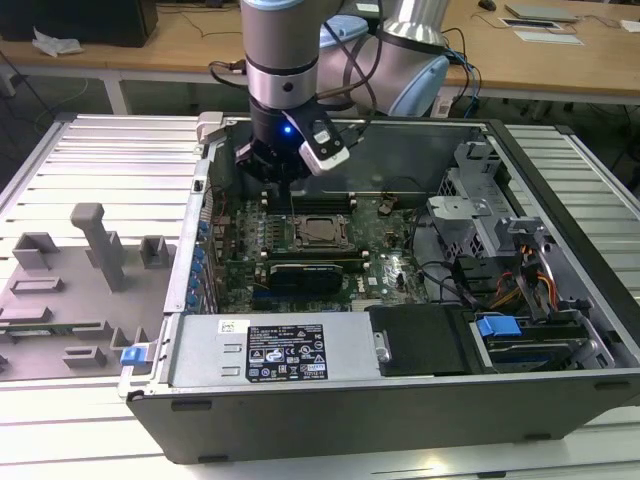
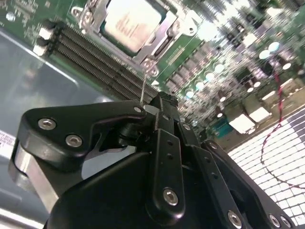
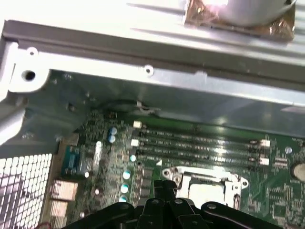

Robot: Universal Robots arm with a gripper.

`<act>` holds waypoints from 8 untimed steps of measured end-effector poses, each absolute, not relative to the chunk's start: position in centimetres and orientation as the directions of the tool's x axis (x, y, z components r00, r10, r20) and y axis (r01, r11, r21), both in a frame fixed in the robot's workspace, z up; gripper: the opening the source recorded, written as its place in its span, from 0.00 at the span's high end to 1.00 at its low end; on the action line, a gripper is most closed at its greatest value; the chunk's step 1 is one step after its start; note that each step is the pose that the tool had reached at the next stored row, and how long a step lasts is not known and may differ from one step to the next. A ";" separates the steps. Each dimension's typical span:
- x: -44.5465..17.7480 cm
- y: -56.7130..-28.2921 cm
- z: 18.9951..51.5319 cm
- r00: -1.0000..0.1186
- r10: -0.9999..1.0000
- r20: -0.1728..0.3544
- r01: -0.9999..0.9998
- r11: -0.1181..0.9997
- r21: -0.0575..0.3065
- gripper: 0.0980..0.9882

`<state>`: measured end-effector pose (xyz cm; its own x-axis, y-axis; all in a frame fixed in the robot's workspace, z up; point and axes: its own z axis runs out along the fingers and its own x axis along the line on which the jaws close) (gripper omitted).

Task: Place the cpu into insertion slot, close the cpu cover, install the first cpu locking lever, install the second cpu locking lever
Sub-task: 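Install the first cpu locking lever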

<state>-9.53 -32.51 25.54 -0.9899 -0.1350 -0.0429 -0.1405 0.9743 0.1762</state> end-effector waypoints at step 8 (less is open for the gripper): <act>-9.7 -32.5 25.5 -0.990 -0.133 -0.050 -0.140 0.964 0.225 0.99</act>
<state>-9.66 -32.51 25.54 -0.9899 -0.1326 -0.0497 -0.1405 0.9641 0.2253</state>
